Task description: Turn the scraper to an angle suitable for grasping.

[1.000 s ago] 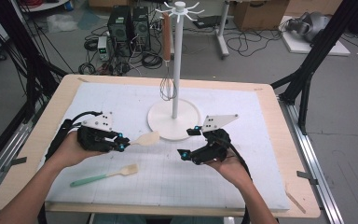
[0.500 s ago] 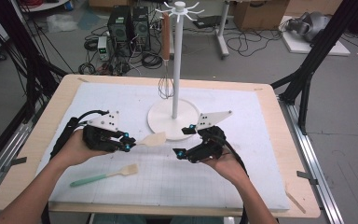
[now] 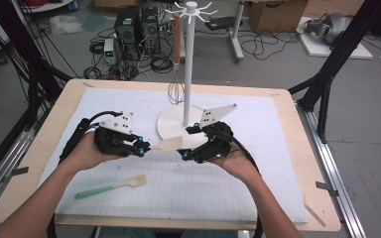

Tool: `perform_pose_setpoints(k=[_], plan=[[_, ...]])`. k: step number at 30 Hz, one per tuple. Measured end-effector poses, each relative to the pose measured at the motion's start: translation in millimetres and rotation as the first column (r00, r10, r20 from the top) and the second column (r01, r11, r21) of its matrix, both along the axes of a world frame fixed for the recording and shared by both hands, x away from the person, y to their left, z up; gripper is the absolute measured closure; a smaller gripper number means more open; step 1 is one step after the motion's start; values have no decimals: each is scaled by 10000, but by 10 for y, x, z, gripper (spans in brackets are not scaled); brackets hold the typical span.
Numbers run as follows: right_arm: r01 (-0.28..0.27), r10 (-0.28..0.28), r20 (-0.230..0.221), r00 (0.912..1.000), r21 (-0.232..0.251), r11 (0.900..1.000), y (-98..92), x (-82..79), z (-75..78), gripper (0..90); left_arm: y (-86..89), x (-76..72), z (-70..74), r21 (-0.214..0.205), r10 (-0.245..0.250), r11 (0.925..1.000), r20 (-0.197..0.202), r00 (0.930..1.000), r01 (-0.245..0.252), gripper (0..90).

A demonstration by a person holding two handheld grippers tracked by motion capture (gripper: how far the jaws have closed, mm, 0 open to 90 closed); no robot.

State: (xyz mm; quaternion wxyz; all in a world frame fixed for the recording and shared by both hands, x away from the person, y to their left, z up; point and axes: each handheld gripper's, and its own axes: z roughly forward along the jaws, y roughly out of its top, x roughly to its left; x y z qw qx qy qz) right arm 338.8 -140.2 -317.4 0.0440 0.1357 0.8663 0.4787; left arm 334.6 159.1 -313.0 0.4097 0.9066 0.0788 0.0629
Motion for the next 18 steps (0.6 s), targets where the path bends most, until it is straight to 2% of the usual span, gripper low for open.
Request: perform_pose_setpoints(k=[5, 9, 14, 18], plan=[[-182, 185, 147, 9997, -198, 9996, 33, 83, 54, 191, -53, 71, 84, -2, -80, 10000, 14, 10000, 80, 804], [-414, 416, 179, 9990, -90, 9991, 48, 153, 85, 198, -102, 96, 129, 6, -148, 9999, 64, 9999, 148, 804], [-721, 726, 135, 9973, -330, 9969, 85, 177, 53, 221, -172, 99, 103, 220, -314, 9993, 30, 9995, 314, 804], [-988, 995, 128, 9950, -477, 9940, 125, 183, 21, 250, -227, 72, 77, 238, -483, 9985, -11, 9988, 483, 804]])
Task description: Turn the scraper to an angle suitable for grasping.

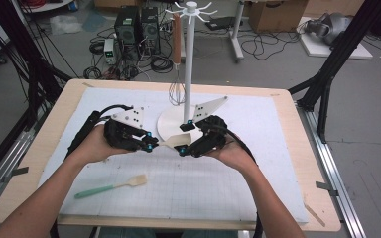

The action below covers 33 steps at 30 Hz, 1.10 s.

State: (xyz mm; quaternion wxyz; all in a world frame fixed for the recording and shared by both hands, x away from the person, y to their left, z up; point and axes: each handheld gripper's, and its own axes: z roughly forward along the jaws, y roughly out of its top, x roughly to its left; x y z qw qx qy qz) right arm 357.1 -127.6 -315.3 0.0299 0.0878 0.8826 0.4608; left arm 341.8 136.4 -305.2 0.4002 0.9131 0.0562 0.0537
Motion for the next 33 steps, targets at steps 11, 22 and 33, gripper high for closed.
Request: perform_pose_setpoints(k=[11, 22, 33], plan=[[-663, 663, -25, 9978, -440, 9968, 90, -34, -80, 347, -55, -48, -11, 90, -345, 9994, -19, 9994, 345, 804], [-1240, 1248, 65, 9922, -733, 9896, 152, -70, -102, 477, -101, -58, -23, 120, -525, 9985, -81, 9986, 526, 804], [-1501, 1528, 225, 9880, -920, 9844, 142, -110, -115, 512, -121, -71, -31, 177, -665, 9976, -159, 9977, 667, 802]])
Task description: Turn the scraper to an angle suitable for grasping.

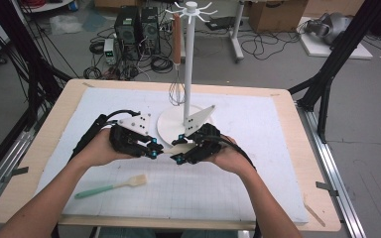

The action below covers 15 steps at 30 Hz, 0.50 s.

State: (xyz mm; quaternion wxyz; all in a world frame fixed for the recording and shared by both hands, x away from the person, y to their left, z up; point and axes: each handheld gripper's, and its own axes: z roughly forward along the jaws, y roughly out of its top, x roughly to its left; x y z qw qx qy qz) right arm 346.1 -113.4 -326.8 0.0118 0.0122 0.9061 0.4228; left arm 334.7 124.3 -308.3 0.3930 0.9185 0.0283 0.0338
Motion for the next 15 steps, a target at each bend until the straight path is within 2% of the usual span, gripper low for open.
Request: perform_pose_setpoints(k=[4, 9, 15], plan=[[10, -9, -25, 10000, 43, 10000, -13, -6, -2, 522, -8, -2, -4, -99, -37, 9999, -83, 10000, 36, 800], [8, -8, -119, 9999, 64, 10000, -30, -21, -8, 537, -22, -3, -14, -11, -122, 9999, -123, 9998, 122, 799], [15, -15, 11, 10000, 150, 9999, -47, -38, 2, 547, -27, 0, -14, -31, -131, 9999, -179, 9998, 130, 800]])
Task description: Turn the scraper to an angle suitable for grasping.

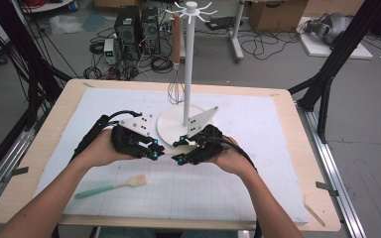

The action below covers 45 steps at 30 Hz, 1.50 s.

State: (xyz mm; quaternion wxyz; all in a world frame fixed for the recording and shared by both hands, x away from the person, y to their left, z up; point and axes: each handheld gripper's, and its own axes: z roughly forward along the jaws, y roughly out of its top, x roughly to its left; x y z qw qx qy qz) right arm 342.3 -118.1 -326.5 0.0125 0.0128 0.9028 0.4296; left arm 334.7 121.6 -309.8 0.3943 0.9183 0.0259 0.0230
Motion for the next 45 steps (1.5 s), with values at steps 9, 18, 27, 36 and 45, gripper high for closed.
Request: perform_pose_setpoints(k=[9, 18, 27, 36, 45], plan=[[-6, 6, 28, 10000, 173, 9999, -28, -8, 13, 550, 1, 0, -5, -157, -39, 9999, -114, 9999, 37, 795], [-48, 47, 60, 10000, 162, 9999, -42, -38, 26, 562, -9, 3, -11, -92, -166, 9998, -246, 9996, 164, 791], [-82, 79, 124, 9999, 260, 9996, -92, -43, 54, 567, 30, 12, -1, -145, 61, 9999, -287, 9996, -66, 705], [205, -215, 167, 9996, 550, 9983, -236, -56, 86, 563, 211, -3, -77, -460, 555, 9973, -407, 9976, -574, 623], [352, -362, 134, 9993, 690, 9970, -351, -77, 83, 560, 428, -41, -98, -593, 708, 9956, -400, 9967, -731, 635]])
